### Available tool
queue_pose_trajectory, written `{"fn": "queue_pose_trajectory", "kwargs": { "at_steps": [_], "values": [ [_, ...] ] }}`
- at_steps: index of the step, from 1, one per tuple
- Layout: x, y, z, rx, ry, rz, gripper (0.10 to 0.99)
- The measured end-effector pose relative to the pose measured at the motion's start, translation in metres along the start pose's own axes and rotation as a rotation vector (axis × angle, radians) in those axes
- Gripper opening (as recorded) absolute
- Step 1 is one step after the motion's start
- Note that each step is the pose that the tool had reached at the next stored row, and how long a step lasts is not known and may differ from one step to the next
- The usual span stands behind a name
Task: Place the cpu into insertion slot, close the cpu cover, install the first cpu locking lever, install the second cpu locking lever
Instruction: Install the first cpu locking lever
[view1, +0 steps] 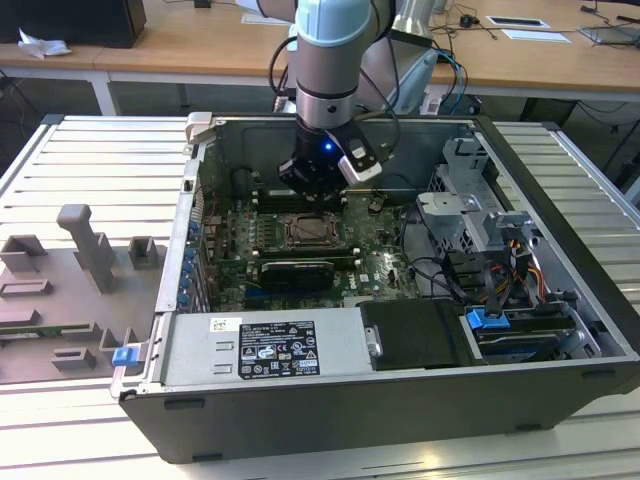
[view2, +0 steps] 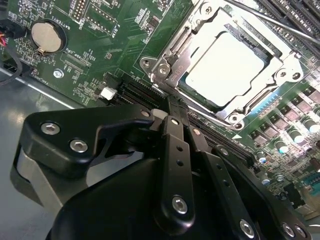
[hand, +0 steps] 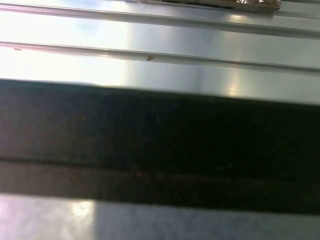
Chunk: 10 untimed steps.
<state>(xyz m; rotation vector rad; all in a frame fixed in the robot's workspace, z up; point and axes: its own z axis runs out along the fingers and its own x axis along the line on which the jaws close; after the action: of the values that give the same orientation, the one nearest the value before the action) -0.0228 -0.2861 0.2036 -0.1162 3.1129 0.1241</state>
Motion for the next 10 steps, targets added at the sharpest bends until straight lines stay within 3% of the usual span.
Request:
{"fn": "queue_pose_trajectory", "kwargs": {
  "at_steps": [8, 10],
  "values": [
    [-0.0027, -0.0003, 0.0015, 0.0, 0.0014, 0.0, 0.106],
    [-0.0032, -0.0003, 0.0016, -0.005, 0.001, 0.0, 0.106]
  ]
}}
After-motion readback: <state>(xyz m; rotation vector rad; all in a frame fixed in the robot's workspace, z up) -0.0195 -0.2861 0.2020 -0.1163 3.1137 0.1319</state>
